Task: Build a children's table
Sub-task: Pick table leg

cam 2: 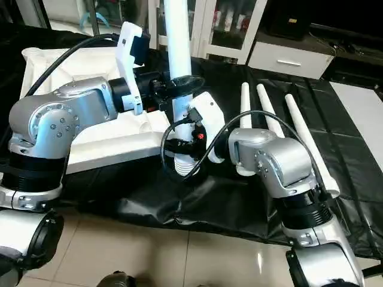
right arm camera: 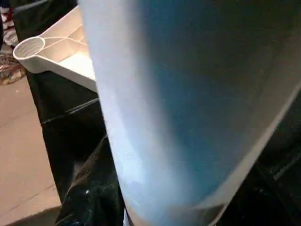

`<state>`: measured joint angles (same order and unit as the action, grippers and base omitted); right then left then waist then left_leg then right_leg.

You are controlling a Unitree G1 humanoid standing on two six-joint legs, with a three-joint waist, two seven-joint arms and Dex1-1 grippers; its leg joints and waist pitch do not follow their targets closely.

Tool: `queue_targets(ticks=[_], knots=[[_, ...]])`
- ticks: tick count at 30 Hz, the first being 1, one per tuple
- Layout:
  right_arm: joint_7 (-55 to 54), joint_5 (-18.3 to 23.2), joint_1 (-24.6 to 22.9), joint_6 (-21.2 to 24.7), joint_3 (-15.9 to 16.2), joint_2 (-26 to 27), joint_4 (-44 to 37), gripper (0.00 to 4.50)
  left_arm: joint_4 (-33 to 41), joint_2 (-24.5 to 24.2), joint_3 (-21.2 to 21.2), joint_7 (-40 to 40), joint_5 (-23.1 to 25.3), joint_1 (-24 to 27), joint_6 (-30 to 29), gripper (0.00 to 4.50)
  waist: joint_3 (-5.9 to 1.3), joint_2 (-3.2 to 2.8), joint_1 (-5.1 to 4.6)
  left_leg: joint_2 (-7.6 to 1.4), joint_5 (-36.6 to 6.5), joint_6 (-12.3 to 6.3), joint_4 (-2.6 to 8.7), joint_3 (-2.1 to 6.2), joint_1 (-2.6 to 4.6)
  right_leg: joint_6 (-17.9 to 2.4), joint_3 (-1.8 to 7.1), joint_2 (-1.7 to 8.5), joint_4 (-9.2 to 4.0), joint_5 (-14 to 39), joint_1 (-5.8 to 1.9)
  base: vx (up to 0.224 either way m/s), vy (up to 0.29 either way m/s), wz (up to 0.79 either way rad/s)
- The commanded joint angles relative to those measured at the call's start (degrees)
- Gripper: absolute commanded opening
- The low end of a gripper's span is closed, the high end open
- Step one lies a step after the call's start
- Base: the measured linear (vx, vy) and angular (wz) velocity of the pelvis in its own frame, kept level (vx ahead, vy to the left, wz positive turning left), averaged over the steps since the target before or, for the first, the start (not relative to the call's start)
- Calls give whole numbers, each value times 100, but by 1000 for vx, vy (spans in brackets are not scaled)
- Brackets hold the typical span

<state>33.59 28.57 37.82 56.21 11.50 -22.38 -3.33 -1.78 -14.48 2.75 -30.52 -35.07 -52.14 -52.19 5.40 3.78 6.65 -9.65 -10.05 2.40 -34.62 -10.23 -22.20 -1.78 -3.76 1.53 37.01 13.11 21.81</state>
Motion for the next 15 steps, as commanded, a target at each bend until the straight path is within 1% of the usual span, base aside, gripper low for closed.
queue_targets(ticks=[1,2,3,4,5,6,7,8,9,10,11,12,13,14,15], knots=[[-196,-7,-144,-125,-401,107,-83,188,352,65,-38,-21,-87,98,-33,249,-480,-89,12,-459,-202,228,368,195,161,-1245,413,790,-351,-580,-324,0,0,0],[-217,-5,-158,-139,-423,121,-85,188,363,70,-50,-27,-105,111,-39,249,-475,-90,17,-459,-190,219,368,195,156,-1256,410,793,-357,-598,-318,0,0,0],[-391,6,-276,-190,-582,224,-115,187,415,90,-121,-10,-170,218,-52,276,-498,-125,23,-457,-184,230,358,191,150,-1290,411,795,-354,-688,-324,0,0,0],[-421,2,-301,-197,-602,236,-125,187,419,91,-133,-1,-176,239,-52,276,-498,-125,23,-457,-184,230,358,191,150,-1290,411,795,-354,-688,-324,0,0,0],[-625,-49,-444,-274,-726,308,-172,187,468,71,-169,-48,-248,370,-69,288,-516,-134,28,-449,-198,257,359,194,161,-1291,402,779,-347,-684,-328,0,0,0],[-669,-64,-472,-294,-750,322,-181,187,481,64,-173,-67,-267,397,-74,292,-508,-128,36,-453,-230,275,367,191,158,-1267,409,782,-352,-661,-320,0,0,0],[-810,-132,-555,-382,-835,351,-155,187,517,90,-247,-43,-311,487,-63,294,-530,-144,46,-443,-248,309,360,186,165,-1249,402,768,-354,-643,-324,0,0,0],[-1017,-208,-633,-461,-963,405,-125,187,598,103,-306,-48,-373,580,-76,321,-546,-165,59,-442,-281,352,358,189,166,-1235,405,769,-350,-611,-329,0,0,0],[-1144,-252,-676,-515,-1050,438,-96,187,646,115,-344,-43,-407,639,-80,321,-544,-162,51,-437,-318,387,365,192,160,-1220,397,753,-349,-590,-330,0,0,0],[-1293,-327,-742,-627,-1170,478,-54,187,703,132,-381,-60,-432,732,-57,332,-544,-162,51,-437,-318,387,365,192,160,-1220,397,753,-349,-590,-330,0,0,0],[-1441,-381,-812,-728,-1301,523,-21,187,774,164,-420,-84,-467,830,0,337,-542,-193,52,-438,-410,427,366,186,161,-1203,404,764,-372,-565,-316,0,0,0],[-1536,-413,-879,-816,-1410,557,4,187,833,209,-464,-72,-474,919,98,350,-537,-178,50,-436,-435,430,366,185,159,-1202,407,758,-371,-554,-319,0,0,0],[-1648,-435,-993,-1024,-1573,615,1,187,900,253,-500,33,-329,1046,380,360,-539,-195,68,-419,-451,413,362,184,154,-1173,408,751,-375,-515,-329,0,0,0],[-1669,-437,-1016,-1069,-1605,626,1,186,911,262,-507,59,-294,1070,443,371,-533,-183,76,-423,-502,377,364,181,142,-1120,417,760,-396,-436,-336,0,0,0],[-1702,-389,-1093,-1120,-1712,659,-64,186,936,241,-507,194,-60,1168,716,371,-530,-178,79,-425,-503,355,371,190,139,-1084,415,753,-404,-407,-339,0,0,0]])
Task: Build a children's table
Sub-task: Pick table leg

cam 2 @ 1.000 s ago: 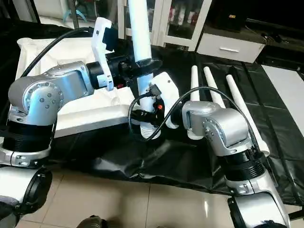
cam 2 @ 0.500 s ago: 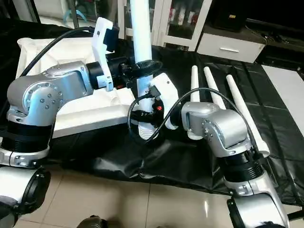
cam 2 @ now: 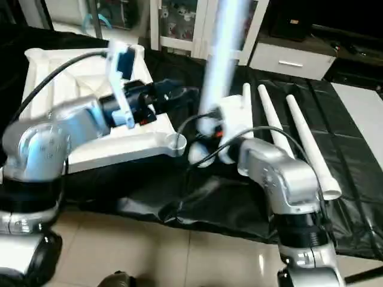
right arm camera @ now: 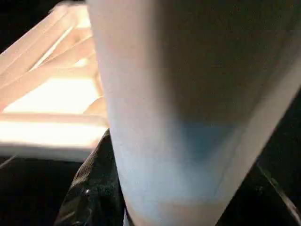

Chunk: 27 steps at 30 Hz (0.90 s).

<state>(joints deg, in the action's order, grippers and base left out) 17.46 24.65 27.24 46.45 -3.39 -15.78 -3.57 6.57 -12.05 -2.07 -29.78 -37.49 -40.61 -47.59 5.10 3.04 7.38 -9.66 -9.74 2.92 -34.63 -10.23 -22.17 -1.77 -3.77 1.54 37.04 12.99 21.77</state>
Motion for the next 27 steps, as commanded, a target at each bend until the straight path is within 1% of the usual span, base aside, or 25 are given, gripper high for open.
queue_targets(ticks=[1,2,3,4,5,6,7,8,9,10,11,12,13,14,15,16,18,19,21,22,23,24,25,26,27], knots=[[-140,29,-107,-184,-310,27,-145,186,111,-7,-67,320,406,112,492,387,-510,-114,2,-423,-545,290,369,188,140,-1053,414,744,-401,-380,-340,0,0,0],[-285,32,-217,-180,-438,65,-388,186,143,86,-326,806,574,282,652,390,-521,-129,-12,-428,-515,235,368,198,137,-965,408,734,-400,-384,-345,0,0,0],[-332,20,-252,-178,-475,67,-485,186,162,124,-436,1028,630,341,660,391,-518,-117,-21,-437,-494,218,369,197,129,-950,410,726,-395,-443,-346,0,0,0],[-478,-54,-306,-287,-554,108,-642,186,268,101,-548,1290,709,484,562,391,-532,-97,-23,-424,-439,169,363,200,128,-922,400,722,-380,-479,-351,0,0,0],[-559,-98,-327,-368,-600,136,-711,186,338,60,-566,1374,755,556,494,391,-540,-113,-24,-429,-411,158,364,206,130,-921,399,733,-366,-493,-349,0,0,0],[-610,-219,-419,-542,-571,134,-823,186,509,-50,-469,1400,1033,756,699,391,-529,-65,-50,-415,-397,127,365,193,125,-889,400,724,-385,-387,-333,0,0,0],[-645,-353,-519,-743,-514,130,-901,186,630,-106,-404,1445,1237,929,843,391,-513,-66,-57,-414,-377,93,364,183,120,-811,405,719,-398,-273,-320,0,0,0],[-645,-353,-519,-743,-514,130,-901,186,630,-106,-404,1445,1237,929,843,391,-518,-91,-43,-421,-362,81,361,188,124,-781,406,727,-401,-236,-306,0,0,0],[-745,-690,-904,-1061,-223,135,-1114,186,792,-69,-373,1820,1660,1379,1089,391,-494,3,-67,-414,-366,56,370,170,120,-736,406,715,-418,-86,-304,0,0,0],[-768,-734,-971,-1076,-168,142,-1151,186,806,-75,-353,1897,1751,1454,1134,391,-485,-39,-47,-433,-378,61,380,184,117,-702,404,723,-425,-23,-294,0,0,0],[-791,-781,-1040,-1092,-111,150,-1189,186,821,-81,-333,1977,1845,1531,1181,391,-479,-53,-60,-428,-421,56,378,177,123,-671,405,709,-443,33,-271,0,0,0],[-830,-788,-1239,-1106,4,260,-1364,186,869,-87,-260,1964,1955,1807,1359,391,-452,-60,-88,-419,-571,59,395,181,148,-629,402,687,-467,199,-245,0,0,0],[-710,-645,-1502,-1257,60,429,-1595,186,838,-59,-187,1950,2118,2125,1752,391,-446,-20,-92,-431,-736,28,411,184,143,-564,414,715,-525,477,-246,0,0,0],[-655,-572,-1656,-1347,83,517,-1730,186,800,-84,-99,1977,2273,2291,1973,391,-445,-30,-88,-441,-798,35,416,187,148,-542,418,727,-525,588,-238,0,0,0],[-605,-557,-1784,-1437,134,549,-1814,186,756,-168,52,1995,2490,2430,2197,391,-427,-35,-92,-448,-864,20,434,200,141,-463,421,720,-550,709,-217,0,0,0],[-525,-535,-1906,-1527,206,557,-1872,186,767,-266,247,2005,2698,2572,2363,391,-430,-58,-96,-449,-1008,66,449,209,177,-418,413,693,-552,862,-186,0,0,0],[-431,-505,-1946,-1569,271,539,-1873,186,871,-272,415,1984,2747,2688,2326,391,-400,-65,-108,-453,-1145,111,466,208,181,-393,420,691,-562,998,-163,0,0,0],[-348,-486,-1936,-1602,297,513,-1843,186,925,-208,484,1965,2735,2724,2297,391,-391,-96,-121,-455,-1302,177,476,215,192,-408,418,696,-575,1137,-151,0,0,0],[-279,-470,-1954,-1652,310,499,-1830,186,939,-122,523,1959,2737,2756,2329,391,-380,-77,-130,-449,-1430,217,479,211,197,-438,422,707,-602,1275,-146,0,0,0],[-223,-512,-1970,-1685,298,499,-1817,186,875,-48,567,2002,2856,2756,2422,391,-367,-60,-133,-443,-1623,234,487,213,208,-400,422,719,-628,1564,-162,0,0,0],[-187,-533,-1961,-1697,263,484,-1777,186,818,11,602,1991,2874,2734,2477,391,-333,-70,-149,-432,-2124,292,506,223,273,-286,408,720,-690,2254,-171,0,0,0],[-180,-536,-1960,-1700,255,481,-1768,186,807,24,609,1986,2872,2730,2488,391,-299,-66,-170,-414,-2606,325,515,232,347,-149,379,715,-785,2998,-173,0,0,0],[-158,-561,-1959,-1760,232,449,-1718,186,733,39,689,1967,2944,2729,2585,391,-271,-53,-187,-400,-2851,318,517,230,401,-78,348,699,-849,3391,-171,0,0,0],[-140,-591,-1952,-1788,241,414,-1694,186,698,24,748,1942,2990,2726,2614,391,-238,-46,-226,-352,-3194,296,487,232,506,30,268,685,-995,4035,-202,0,0,0],[-127,-612,-1945,-1806,246,388,-1676,186,672,14,789,1924,3019,2722,2631,391,-221,-63,-235,-348,-3363,281,477,237,582,57,215,667,-1049,4237,-205,0,0,0]])
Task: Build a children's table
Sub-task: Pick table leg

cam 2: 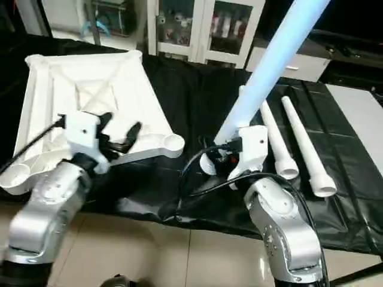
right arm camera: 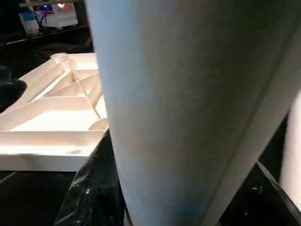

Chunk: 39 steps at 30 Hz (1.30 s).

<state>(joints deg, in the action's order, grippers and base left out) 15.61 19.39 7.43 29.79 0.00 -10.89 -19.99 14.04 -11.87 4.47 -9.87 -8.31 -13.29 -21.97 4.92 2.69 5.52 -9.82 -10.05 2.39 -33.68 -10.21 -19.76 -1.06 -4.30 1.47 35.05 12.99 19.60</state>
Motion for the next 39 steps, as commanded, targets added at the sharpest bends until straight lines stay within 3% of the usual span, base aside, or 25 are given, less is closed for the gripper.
queue_targets(ticks=[1,5,7,10,14,15,16,17,18,19,20,21,22,23,24,25,26,27,28,29,30,32,34,37,39], knots=[[69,-102,44,-153,-86,-124,-9,186,-104,-28,187,-56,150,-16,112,391,-155,-31,-129,-335,-3626,317,400,261,426,19,139,601,-916,4349,-35,0,0,0],[117,-124,65,-203,-71,-195,65,186,-138,-11,269,-32,194,-28,148,391,-224,-135,-313,-499,-4256,408,644,467,406,-168,15,590,-717,3144,-319,47,32,-16],[154,-146,83,-216,-68,-214,107,186,-175,5,273,-43,271,-44,149,391,-306,-53,-326,-338,-3089,174,573,325,148,-421,154,775,-794,2818,-553,88,34,-18],[176,-155,81,-272,-52,-258,176,186,-255,9,259,-58,330,-92,201,391,-407,-43,-224,-235,-1318,-243,391,161,17,-590,220,785,-828,2650,-699,94,16,-7],[200,-173,83,-291,-70,-253,204,186,-264,-7,264,-61,338,-109,216,391,-531,-150,-419,-520,-72,-1050,446,506,624,-946,-53,445,-232,176,-240,150,-3,2],[200,-173,83,-291,-70,-253,204,186,-264,-7,264,-61,338,-109,216,391,-557,-110,-510,-674,389,-1674,334,703,980,-816,-49,487,-19,-25,152,188,-21,5],[211,-182,68,-301,-74,-255,195,186,-239,-4,272,-79,347,-93,231,391,-511,-4,-524,-645,592,-2110,245,687,942,-778,121,658,25,-280,229,152,-47,7],[214,-181,58,-301,-76,-258,186,186,-227,1,274,-85,355,-83,237,391,-501,180,-364,106,241,-2028,-48,175,140,-959,482,700,-203,-1026,-532,152,-47,7],[218,-174,40,-302,-81,-263,168,186,-206,14,275,-93,364,-69,245,391,-404,182,-193,271,-289,-1786,-248,93,-193,-1184,765,912,-488,-694,-787,139,-38,10],[219,-170,35,-303,-85,-264,162,186,-201,19,273,-94,365,-66,246,391,-499,185,-57,112,-487,-1216,-636,266,-577,-1541,1062,1247,-525,-750,-1192,149,-11,11],[219,-151,32,-300,-96,-261,159,186,-199,18,275,-95,371,-63,248,391,-531,131,10,47,-212,-826,-615,362,-777,-1545,894,1061,-387,-1629,-1286,149,-11,11],[219,-139,31,-298,-104,-259,159,186,-199,15,277,-95,376,-62,249,391,-498,40,14,-15,53,-720,-443,403,-761,-1447,702,926,-331,-1866,-1207,146,-3,3],[232,-119,37,-296,-113,-258,158,186,-187,37,257,-106,336,-55,253,391,-530,-199,-77,-174,712,-736,42,432,-377,-993,147,464,-210,-1514,-951,0,0,0],[259,-87,49,-294,-125,-258,159,186,-169,63,230,-118,288,-47,243,391,-566,-398,-359,-725,1426,-1875,150,1057,499,-400,-169,107,482,-226,-34,0,0,0],[278,-69,58,-295,-130,-260,162,186,-162,68,222,-119,278,-45,224,391,-681,-394,-478,-968,2480,-2544,32,1389,969,-113,-93,189,709,538,474,56,17,-9],[350,-42,92,-299,-122,-277,172,186,-172,44,214,-179,243,-35,213,391,-672,-301,-340,-933,4757,-2756,-182,1357,799,333,142,377,774,265,634,96,-3,-15],[379,-41,106,-300,-111,-288,176,186,-188,18,218,-224,235,-29,226,391,-692,-175,-315,-691,6554,-2350,-312,1139,575,713,336,476,609,-831,655,96,-3,-15],[428,-33,131,-310,-84,-303,191,186,-214,6,146,-258,205,-11,268,391,-689,-95,-283,-498,6626,-2082,-347,1029,477,659,456,519,407,-1378,649,-127,55,-18],[509,-3,167,-304,-40,-326,201,186,-236,-37,36,-378,118,6,308,391,-633,259,-260,148,4555,-1433,-384,618,-42,635,705,618,-129,-2520,346,-235,75,-3],[509,-2,167,-304,-39,-326,201,186,-237,-38,35,-379,117,6,309,391,-577,238,-200,253,2344,-1121,-252,481,-156,280,716,742,-149,-2353,201,-235,75,-3],[602,56,186,-274,-10,-346,195,186,-230,-173,40,-606,45,14,282,391,-594,250,-200,202,1644,-965,-179,469,-203,81,717,755,-129,-2224,91,-144,19,13],[700,121,201,-238,13,-364,187,186,-225,-328,64,-857,-32,17,245,391,-532,152,-242,61,330,-501,73,475,-218,-376,588,674,-198,-996,-2,-78,-38,2],[950,177,295,-247,109,-424,256,186,-387,-880,173,-1726,-198,0,172,391,-410,-12,-298,-107,-1271,-99,241,427,-59,-793,498,572,-336,903,157,-80,-39,3],[1072,196,377,-283,152,-446,335,186,-541,-1254,282,-2313,-238,3,184,420,-298,28,-376,-135,-2955,452,332,421,24,-320,457,573,-525,3093,271,-91,-23,6],[1138,190,473,-323,160,-480,455,186,-697,-1535,381,-2845,-304,3,218,430,-310,32,-364,-135,-2957,478,340,434,38,-203,475,601,-550,3244,294,-97,-8,3]])
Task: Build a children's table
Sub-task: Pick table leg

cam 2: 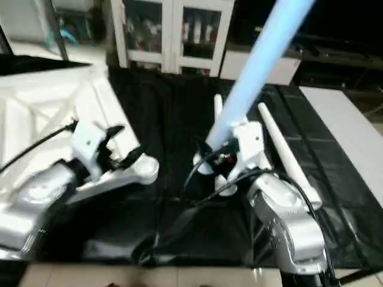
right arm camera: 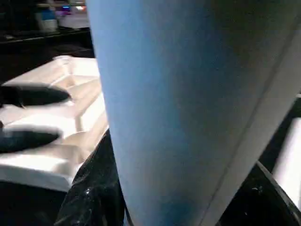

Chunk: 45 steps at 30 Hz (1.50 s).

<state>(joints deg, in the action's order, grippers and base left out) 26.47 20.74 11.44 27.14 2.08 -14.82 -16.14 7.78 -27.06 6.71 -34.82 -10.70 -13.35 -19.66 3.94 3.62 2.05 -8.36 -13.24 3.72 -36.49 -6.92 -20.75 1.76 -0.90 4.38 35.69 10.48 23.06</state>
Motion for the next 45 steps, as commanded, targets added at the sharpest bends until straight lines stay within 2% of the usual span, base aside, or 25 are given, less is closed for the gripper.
queue_targets(ticks=[1,2,3,4,5,7,8,9,10,11,12,13,15,17,20,22,23,25,27,28,31,35,38,41,45], knots=[[65,58,105,-65,-57,-94,113,186,-109,-99,189,-535,-112,9,-23,446,-219,-83,-16,-297,-2515,357,641,102,107,-521,146,318,-596,3318,-66,-75,-3,4],[72,59,123,-69,-61,-98,135,186,-128,-143,205,-631,-137,8,-28,446,-221,-74,-6,-305,-2449,354,649,99,98,-542,148,325,-598,3229,-71,-75,-3,4],[193,166,233,11,-115,-133,270,186,-384,-489,399,-1329,-227,-61,-52,446,-223,-33,-3,-303,-2366,330,660,86,86,-581,152,319,-594,3087,-63,-60,0,4],[210,181,247,22,-122,-138,287,186,-417,-535,424,-1418,-239,-72,-55,446,-230,-68,-5,-289,-2341,320,675,96,56,-605,152,322,-551,3037,-84,-52,5,-2],[283,213,292,52,-126,-167,335,186,-581,-678,522,-1672,-220,-141,-63,446,-236,-67,-27,-299,-2291,338,691,99,21,-627,143,321,-535,2933,-114,-52,5,-2],[451,213,404,70,-104,-244,457,186,-1127,-873,694,-1973,2,-429,43,446,-219,-71,-13,-290,-2379,339,691,75,66,-625,144,305,-567,2949,-57,0,0,0],[512,207,442,70,-87,-272,495,186,-1312,-909,735,-2045,91,-528,99,446,-229,-68,-19,-288,-2433,343,683,72,80,-621,146,316,-576,3039,-54,0,0,0],[528,205,451,69,-83,-279,505,186,-1360,-916,744,-2062,114,-553,115,446,-232,-67,-18,-300,-2396,356,689,85,64,-642,146,341,-565,3017,-78,0,0,0],[684,171,514,72,0,-369,556,186,-1789,-930,793,-1948,374,-792,105,446,-234,-67,-15,-315,-2325,366,704,91,36,-671,139,352,-558,2966,-105,0,0,0],[684,171,514,72,0,-369,556,186,-1789,-930,793,-1948,374,-792,105,420,-241,-70,-4,-317,-2309,363,694,81,54,-683,141,348,-556,2911,-87,0,0,0],[725,167,534,73,32,-383,567,186,-1902,-918,775,-1893,422,-870,103,412,-239,-104,11,-318,-2270,360,684,69,77,-739,158,358,-548,2793,-68,0,0,0],[756,163,550,66,62,-394,583,186,-1987,-909,751,-1880,403,-940,33,412,-231,-78,-4,-324,-2253,361,700,72,42,-768,148,356,-545,2773,-96,0,0,0],[796,184,562,71,99,-399,597,186,-2033,-905,709,-1902,318,-1004,-47,407,-254,-82,9,-328,-2174,359,692,65,47,-835,153,370,-527,2657,-96,0,0,0],[838,219,558,92,136,-408,590,186,-2016,-896,661,-1949,205,-1037,-155,368,-255,-84,15,-339,-2070,340,697,62,30,-906,158,375,-508,2489,-113,0,0,0],[915,228,566,116,167,-412,606,186,-2132,-867,617,-2060,116,-1145,-286,358,-274,-75,38,-334,-1732,253,680,11,27,-1032,165,357,-469,2068,-122,0,0,0],[943,228,572,142,183,-417,619,186,-2190,-847,605,-2091,145,-1207,-472,320,-285,-77,50,-348,-1534,218,666,-41,38,-1120,166,334,-441,1791,-116,0,0,0],[977,228,583,154,204,-424,628,186,-2188,-873,640,-2175,172,-1244,-600,320,-285,-73,60,-349,-1505,215,664,-56,41,-1133,166,330,-437,1753,-113,0,0,0],[993,218,588,146,216,-426,632,186,-2175,-903,672,-2192,201,-1253,-665,312,-320,-69,77,-363,-1130,186,646,-94,14,-1203,163,326,-381,1324,-153,65,-13,0],[1016,193,592,122,240,-438,633,186,-2149,-957,713,-2200,242,-1249,-765,302,-356,-75,92,-359,-601,105,620,-121,8,-1322,150,301,-305,553,-190,73,-9,-2],[1038,176,593,105,264,-452,631,186,-2106,-1031,754,-2208,271,-1239,-844,281,-371,-64,101,-344,-276,11,597,-145,18,-1415,144,276,-268,67,-204,72,-5,-3],[1080,156,592,87,297,-477,626,186,-2013,-1183,820,-2256,318,-1228,-983,269,-374,-47,133,-325,176,-215,571,-184,13,-1575,147,267,-231,-484,-236,45,-4,-2],[1114,153,598,96,328,-487,612,186,-1783,-1362,822,-2348,359,-1208,-1243,237,-326,-35,137,-354,-243,-184,619,-208,31,-1558,161,286,-293,127,-228,0,0,0],[1124,148,606,92,338,-483,619,186,-1732,-1368,801,-2359,348,-1201,-1293,211,-291,-55,138,-383,-718,7,659,-220,64,-1415,167,282,-362,857,-180,0,0,0],[1145,131,632,86,354,-472,648,186,-1547,-1423,797,-2381,305,-1110,-1410,191,-273,-52,153,-405,-992,131,692,-217,66,-1282,173,290,-391,1258,-158,0,0,0],[1164,112,648,78,368,-452,673,186,-1503,-1426,828,-2349,336,-1013,-1428,145,-284,-49,154,-397,-956,163,695,-217,55,-1213,170,278,-384,1205,-152,0,0,0]])
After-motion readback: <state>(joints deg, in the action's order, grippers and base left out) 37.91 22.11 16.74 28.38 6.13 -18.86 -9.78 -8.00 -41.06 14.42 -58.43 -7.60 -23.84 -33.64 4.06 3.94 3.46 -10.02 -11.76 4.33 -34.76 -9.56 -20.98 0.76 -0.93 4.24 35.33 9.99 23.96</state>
